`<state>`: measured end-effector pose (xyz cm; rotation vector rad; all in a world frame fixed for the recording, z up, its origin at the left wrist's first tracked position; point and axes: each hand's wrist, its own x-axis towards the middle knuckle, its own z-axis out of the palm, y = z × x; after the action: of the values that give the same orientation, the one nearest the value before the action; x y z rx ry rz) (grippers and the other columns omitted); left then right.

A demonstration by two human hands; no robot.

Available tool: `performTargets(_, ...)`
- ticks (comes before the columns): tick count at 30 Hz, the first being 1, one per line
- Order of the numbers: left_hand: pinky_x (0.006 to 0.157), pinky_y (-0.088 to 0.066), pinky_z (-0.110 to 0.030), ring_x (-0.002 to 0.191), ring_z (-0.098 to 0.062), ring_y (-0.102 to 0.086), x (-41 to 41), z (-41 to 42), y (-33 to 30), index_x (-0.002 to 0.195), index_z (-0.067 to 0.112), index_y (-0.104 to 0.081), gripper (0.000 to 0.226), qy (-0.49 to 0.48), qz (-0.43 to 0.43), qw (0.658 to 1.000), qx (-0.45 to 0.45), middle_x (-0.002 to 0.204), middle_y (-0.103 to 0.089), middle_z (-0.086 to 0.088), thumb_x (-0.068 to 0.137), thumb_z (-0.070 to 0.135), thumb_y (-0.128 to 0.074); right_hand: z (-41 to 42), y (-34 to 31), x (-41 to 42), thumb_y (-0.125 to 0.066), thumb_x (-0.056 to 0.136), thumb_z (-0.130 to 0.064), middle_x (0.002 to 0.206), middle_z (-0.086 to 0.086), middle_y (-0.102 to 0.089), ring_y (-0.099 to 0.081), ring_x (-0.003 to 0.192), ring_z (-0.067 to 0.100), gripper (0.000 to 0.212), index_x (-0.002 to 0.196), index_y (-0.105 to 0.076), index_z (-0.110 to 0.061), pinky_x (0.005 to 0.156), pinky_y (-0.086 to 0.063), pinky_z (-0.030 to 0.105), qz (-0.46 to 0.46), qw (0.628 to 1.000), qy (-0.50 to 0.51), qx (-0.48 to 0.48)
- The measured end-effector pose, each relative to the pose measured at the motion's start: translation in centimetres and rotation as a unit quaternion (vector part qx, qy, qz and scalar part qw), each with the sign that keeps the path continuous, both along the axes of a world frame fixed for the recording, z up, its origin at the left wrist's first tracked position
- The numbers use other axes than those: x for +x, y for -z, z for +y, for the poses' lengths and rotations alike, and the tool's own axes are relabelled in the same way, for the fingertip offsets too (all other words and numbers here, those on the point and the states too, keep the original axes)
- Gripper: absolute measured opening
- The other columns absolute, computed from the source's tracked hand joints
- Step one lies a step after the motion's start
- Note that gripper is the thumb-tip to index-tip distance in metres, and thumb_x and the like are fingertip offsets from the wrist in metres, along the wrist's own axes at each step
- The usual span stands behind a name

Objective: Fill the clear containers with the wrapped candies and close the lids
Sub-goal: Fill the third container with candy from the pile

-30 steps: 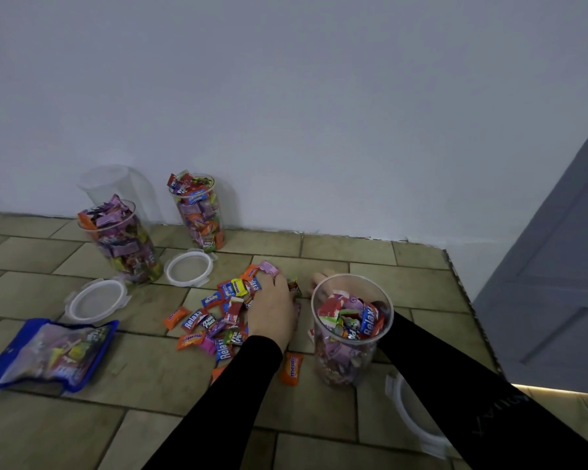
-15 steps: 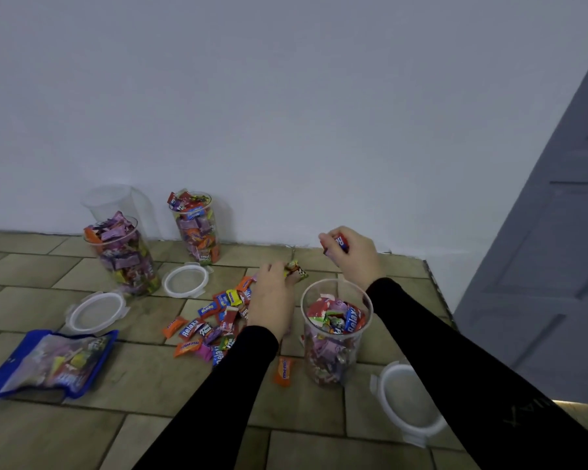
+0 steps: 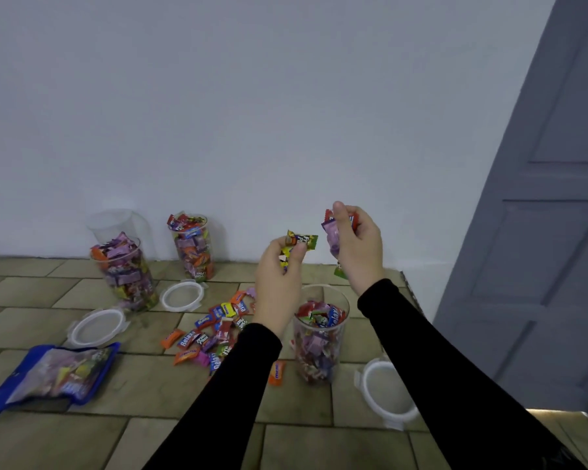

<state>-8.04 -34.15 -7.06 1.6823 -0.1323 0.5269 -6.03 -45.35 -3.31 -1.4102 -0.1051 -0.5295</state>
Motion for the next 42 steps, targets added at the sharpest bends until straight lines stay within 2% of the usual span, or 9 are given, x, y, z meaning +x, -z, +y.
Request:
performTargets(3,0.073,-0.040,-0.022,0.085,-0.008,-0.051,-1.2,-0.6,0.1,0.108,0.017,-0.060,0.019,0.018,-0.015,1.000,-0.019,0.098,-0.062,0.005,0.098,0.031,-0.052,0.2,0.6,-0.8,-0.052,0.096,-0.038,0.077,0.004,-0.065,-0.047,0.055,0.010,0.024,0.081,-0.061,-0.022,0.053,-0.038,0.025,0.002,1.000,0.029,-0.008)
performTargets(6,0.082,-0.044,-0.025,0.096,-0.011,-0.056,-2.0,-0.9,0.5,0.111,0.019,-0.059,0.021,0.011,-0.023,1.000,0.004,0.107,-0.064,0.002,0.097,0.034,-0.052,0.3,1.5,-1.8,-0.052,0.096,-0.040,0.078,0.000,-0.064,-0.051,0.061,0.009,0.023,0.081,-0.061,-0.025,0.061,-0.040,0.028,0.008,0.999,0.045,0.017)
performTargets(13,0.086,-0.040,-0.015,0.102,-0.005,-0.053,-2.8,-1.3,1.3,0.109,0.025,-0.053,0.014,-0.001,-0.038,0.998,0.052,0.108,-0.059,0.006,0.097,0.032,-0.053,0.9,2.6,-3.4,-0.051,0.097,-0.036,0.069,-0.007,-0.059,-0.052,0.059,0.004,0.023,0.082,-0.060,-0.022,0.062,-0.042,0.023,0.019,0.998,0.051,0.015)
performTargets(15,0.084,-0.040,-0.015,0.098,0.000,-0.053,-3.0,-1.4,1.2,0.106,0.026,-0.052,0.011,0.000,-0.039,0.999,0.038,0.105,-0.059,0.008,0.097,0.032,-0.053,1.1,2.8,-3.7,-0.050,0.097,-0.035,0.067,-0.008,-0.058,-0.052,0.058,0.000,0.023,0.083,-0.059,-0.019,0.061,-0.043,0.018,0.019,0.998,0.063,0.014)
performTargets(19,0.077,-0.045,-0.023,0.087,-0.009,-0.058,-3.3,-1.2,1.2,0.098,0.022,-0.058,0.008,0.032,-0.028,0.999,-0.006,0.092,-0.062,0.004,0.096,0.029,-0.056,1.3,3.2,-3.8,-0.050,0.097,-0.034,0.046,-0.011,-0.046,-0.042,0.046,0.006,0.023,0.082,-0.057,-0.018,0.053,-0.038,0.028,0.019,0.999,0.046,0.008)
performTargets(24,0.069,-0.045,-0.022,0.072,-0.009,-0.055,-3.4,-0.8,1.0,0.089,0.012,-0.059,0.005,0.078,-0.009,0.991,-0.112,0.077,-0.059,0.007,0.090,0.007,-0.059,1.7,3.3,-3.8,-0.054,0.096,-0.032,0.065,-0.010,-0.059,-0.053,0.057,0.001,0.021,0.083,-0.061,-0.018,0.059,-0.045,0.021,0.028,0.999,0.046,-0.007)
performTargets(30,0.076,-0.049,-0.028,0.082,-0.012,-0.059,-3.3,-1.1,0.9,0.094,0.013,-0.059,0.005,0.086,-0.003,0.987,-0.136,0.087,-0.061,-0.001,0.095,0.010,-0.054,1.4,3.8,-3.6,-0.058,0.094,-0.018,0.062,-0.007,-0.053,-0.049,0.058,0.010,0.022,0.072,-0.057,-0.015,0.060,-0.042,0.029,0.025,0.999,0.015,-0.015)
performTargets(35,0.083,-0.050,-0.027,0.092,-0.014,-0.065,-3.5,-1.3,1.1,0.113,0.021,-0.055,0.018,0.117,-0.016,0.988,-0.101,0.092,-0.069,-0.001,0.103,0.026,-0.041,1.4,4.0,-3.4,-0.055,0.092,-0.009,0.058,-0.003,-0.047,-0.044,0.058,0.013,0.025,0.068,-0.055,-0.012,0.058,-0.037,0.026,0.018,1.000,-0.011,0.013)
performTargets(42,0.099,-0.040,-0.022,0.124,-0.003,-0.052,-2.9,-0.1,2.0,0.139,0.036,-0.043,0.058,0.152,-0.004,0.983,-0.105,0.125,-0.065,0.010,0.092,0.067,-0.028,0.8,3.3,-3.8,-0.050,0.096,-0.009,0.066,-0.003,-0.050,-0.045,0.063,0.012,0.023,0.074,-0.057,-0.011,0.059,-0.037,0.022,0.004,0.999,-0.026,0.030)
